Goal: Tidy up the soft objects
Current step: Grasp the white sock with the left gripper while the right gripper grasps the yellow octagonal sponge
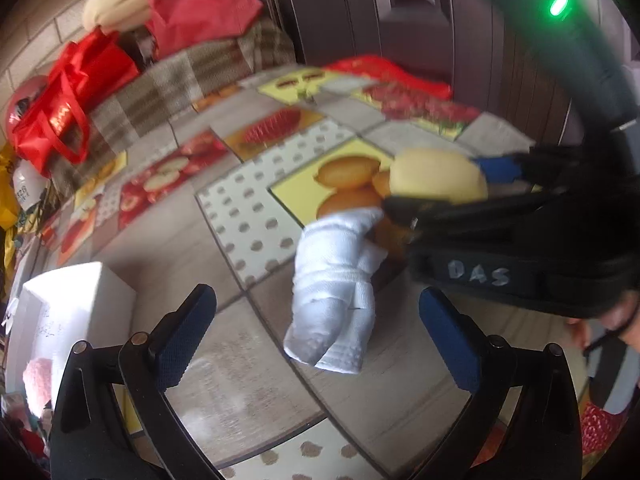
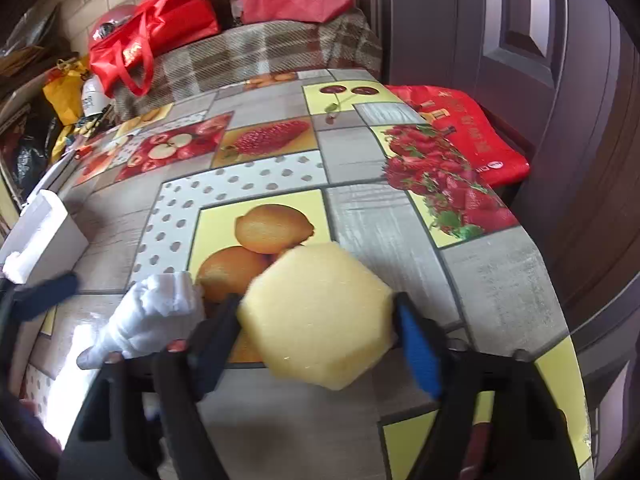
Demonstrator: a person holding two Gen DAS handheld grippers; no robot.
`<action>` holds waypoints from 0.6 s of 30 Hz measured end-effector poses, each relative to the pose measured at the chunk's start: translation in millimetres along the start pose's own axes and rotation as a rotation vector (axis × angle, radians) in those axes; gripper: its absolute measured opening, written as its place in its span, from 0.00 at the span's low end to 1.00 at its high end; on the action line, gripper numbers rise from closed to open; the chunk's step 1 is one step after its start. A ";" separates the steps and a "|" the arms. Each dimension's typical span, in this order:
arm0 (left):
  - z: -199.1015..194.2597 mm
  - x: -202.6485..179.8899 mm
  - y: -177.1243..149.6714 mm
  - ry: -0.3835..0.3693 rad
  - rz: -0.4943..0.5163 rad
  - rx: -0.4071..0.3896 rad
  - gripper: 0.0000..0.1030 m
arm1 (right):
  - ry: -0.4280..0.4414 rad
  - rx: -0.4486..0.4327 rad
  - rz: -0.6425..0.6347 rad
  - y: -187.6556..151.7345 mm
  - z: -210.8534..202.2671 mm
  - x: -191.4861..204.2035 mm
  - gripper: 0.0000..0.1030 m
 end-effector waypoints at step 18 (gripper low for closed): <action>-56.2 13.0 -30.2 0.020 -0.084 -0.287 0.31 | 0.037 -0.180 0.093 -6.2 -31.4 -16.6 0.61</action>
Point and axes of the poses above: each gripper's, at about its wrist camera, not at the fingertips, and z roughly the way its jaws point, x to its left, y to its top, the point moved 2 cm from there along z, roughly the way its jaws point, and after that the axes turned 13 degrees about x, right-handed, at the moved point
